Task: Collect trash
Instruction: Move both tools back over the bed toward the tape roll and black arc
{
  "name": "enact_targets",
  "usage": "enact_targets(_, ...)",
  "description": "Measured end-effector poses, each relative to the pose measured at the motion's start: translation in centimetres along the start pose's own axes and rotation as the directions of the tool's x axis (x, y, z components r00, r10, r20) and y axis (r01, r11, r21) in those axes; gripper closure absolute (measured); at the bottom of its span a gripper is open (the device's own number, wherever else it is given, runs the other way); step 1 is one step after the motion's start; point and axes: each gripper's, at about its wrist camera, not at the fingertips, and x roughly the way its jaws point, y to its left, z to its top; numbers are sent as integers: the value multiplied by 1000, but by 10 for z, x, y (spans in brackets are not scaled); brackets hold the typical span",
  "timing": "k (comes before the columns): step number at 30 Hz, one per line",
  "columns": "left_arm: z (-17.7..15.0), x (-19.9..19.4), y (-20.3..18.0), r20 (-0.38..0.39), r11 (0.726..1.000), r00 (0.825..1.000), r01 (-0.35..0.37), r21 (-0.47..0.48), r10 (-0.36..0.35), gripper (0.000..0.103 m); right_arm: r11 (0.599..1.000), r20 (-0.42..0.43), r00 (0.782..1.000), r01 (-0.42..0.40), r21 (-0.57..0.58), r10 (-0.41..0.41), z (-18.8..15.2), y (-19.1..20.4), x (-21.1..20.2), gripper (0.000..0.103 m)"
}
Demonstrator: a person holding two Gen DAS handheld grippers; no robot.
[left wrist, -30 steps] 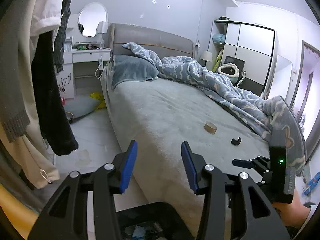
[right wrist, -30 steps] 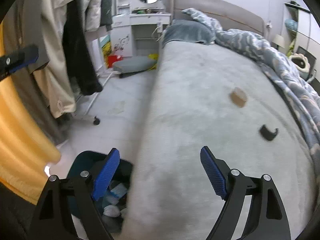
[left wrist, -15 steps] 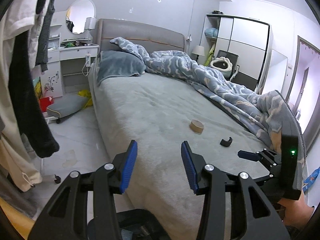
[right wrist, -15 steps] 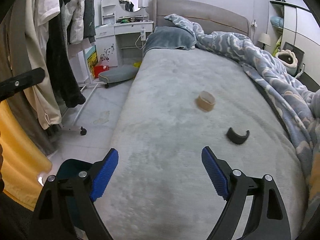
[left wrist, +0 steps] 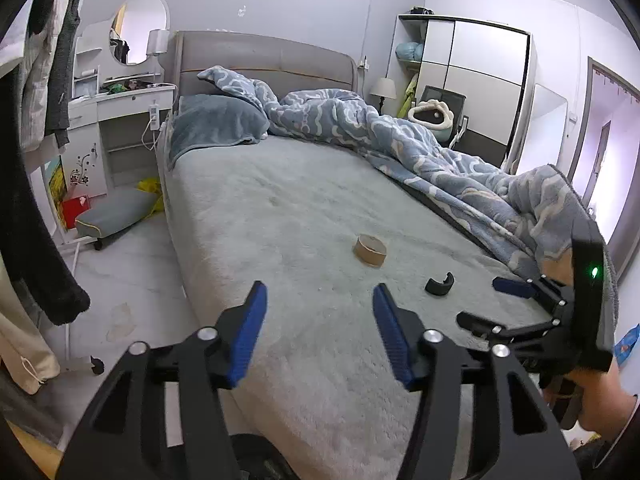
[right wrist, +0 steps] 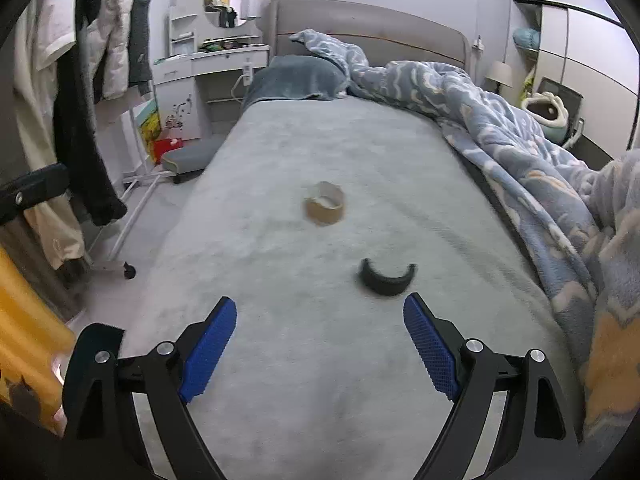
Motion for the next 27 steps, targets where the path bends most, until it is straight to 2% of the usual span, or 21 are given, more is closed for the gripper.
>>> enact_targets(8, 2, 28, 0, -22, 1000, 1000, -3, 6, 3, 33, 997, -22, 1000, 19, 80, -17, 7, -31, 15, 16)
enact_targets(16, 5, 50, 1, -51, 1000, 999, 11, -14, -11, 25, 991, -26, 999, 30, 130, -27, 18, -40, 37, 17)
enact_targets(21, 10, 64, 0, -60, 999, 998, 27, -37, -29, 20, 991, -63, 998, 23, 135, -15, 17, -43, 58, 17)
enact_targets(27, 17, 82, -5, -69, 997, 996, 43, -57, -47, 16, 985, -100, 995, 29, 168, -12, 15, -57, 84, 25)
